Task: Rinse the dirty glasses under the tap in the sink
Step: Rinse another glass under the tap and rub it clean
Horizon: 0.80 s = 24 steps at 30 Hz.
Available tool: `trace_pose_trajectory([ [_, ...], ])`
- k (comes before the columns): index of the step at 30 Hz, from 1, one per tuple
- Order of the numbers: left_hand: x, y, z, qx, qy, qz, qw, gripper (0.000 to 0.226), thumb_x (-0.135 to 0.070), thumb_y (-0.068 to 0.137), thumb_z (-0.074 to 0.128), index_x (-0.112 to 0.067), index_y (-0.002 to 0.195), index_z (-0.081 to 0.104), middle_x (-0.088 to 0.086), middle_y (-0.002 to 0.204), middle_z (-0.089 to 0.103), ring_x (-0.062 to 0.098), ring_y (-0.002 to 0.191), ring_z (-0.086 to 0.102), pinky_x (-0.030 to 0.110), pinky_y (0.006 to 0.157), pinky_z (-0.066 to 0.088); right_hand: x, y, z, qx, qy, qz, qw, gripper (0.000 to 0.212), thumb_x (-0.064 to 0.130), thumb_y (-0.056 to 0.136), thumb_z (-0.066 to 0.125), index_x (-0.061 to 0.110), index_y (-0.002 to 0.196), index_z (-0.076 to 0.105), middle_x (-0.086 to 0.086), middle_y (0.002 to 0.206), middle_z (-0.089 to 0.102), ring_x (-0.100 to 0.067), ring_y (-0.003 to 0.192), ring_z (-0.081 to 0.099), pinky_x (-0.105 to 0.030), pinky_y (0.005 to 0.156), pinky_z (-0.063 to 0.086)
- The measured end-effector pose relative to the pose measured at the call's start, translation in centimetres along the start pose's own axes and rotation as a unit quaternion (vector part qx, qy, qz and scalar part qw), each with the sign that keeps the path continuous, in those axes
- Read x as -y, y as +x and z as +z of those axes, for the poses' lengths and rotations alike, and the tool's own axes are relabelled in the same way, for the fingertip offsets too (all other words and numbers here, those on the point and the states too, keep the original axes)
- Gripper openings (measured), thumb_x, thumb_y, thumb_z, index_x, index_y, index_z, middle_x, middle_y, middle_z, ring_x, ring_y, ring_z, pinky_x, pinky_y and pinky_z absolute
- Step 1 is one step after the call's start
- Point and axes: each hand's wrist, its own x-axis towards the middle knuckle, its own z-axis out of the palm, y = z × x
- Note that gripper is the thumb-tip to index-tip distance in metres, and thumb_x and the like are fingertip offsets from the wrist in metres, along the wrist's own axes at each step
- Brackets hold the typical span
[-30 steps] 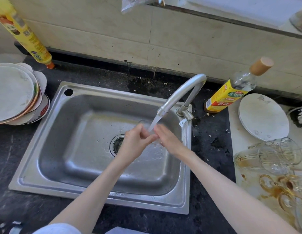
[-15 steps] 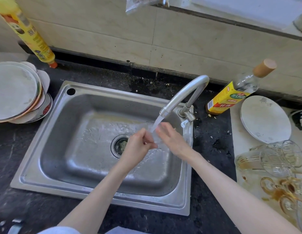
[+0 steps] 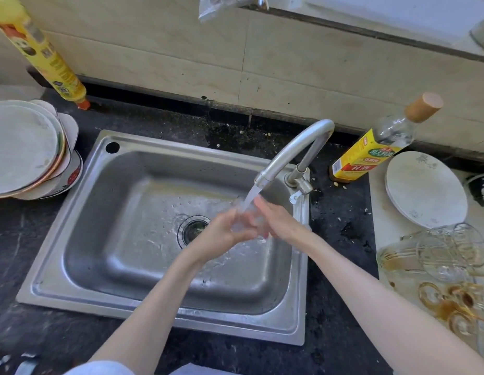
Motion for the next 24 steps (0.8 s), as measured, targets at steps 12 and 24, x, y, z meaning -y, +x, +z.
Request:
trace_pose_trajectory([
  [12,-0.2,0.6,-0.3,-0.038,0.049,0.036,0.997,0.011,-0.007,0.078,0.072,-0.012,0.078,0.062,-0.018,0.068,0.058,-0.004,0.064,0.052,0.013,0.067,0.040,0.3,-0.4,0.7,-0.067,0.018,-0.054,0.996,0.070,0.074,0.080,0.024,0.022,0.116,0.054,0.001,0.121,0.058,-0.018,0.105,0.056,-0.043,0.098,0.043],
  [24,0.0,0.3,-0.5,-0.060,0.113,0.020,0.992,0.019,-0.021,0.075,0.077,-0.027,0.067,0.061,-0.018,0.069,0.060,-0.005,0.061,0.051,0.017,0.065,0.040,0.3,-0.1,0.4,-0.009,0.073,-0.050,0.996,0.063,0.059,0.094,0.017,0.016,0.124,0.052,-0.002,0.114,0.060,-0.015,0.096,0.057,-0.031,0.087,0.046],
])
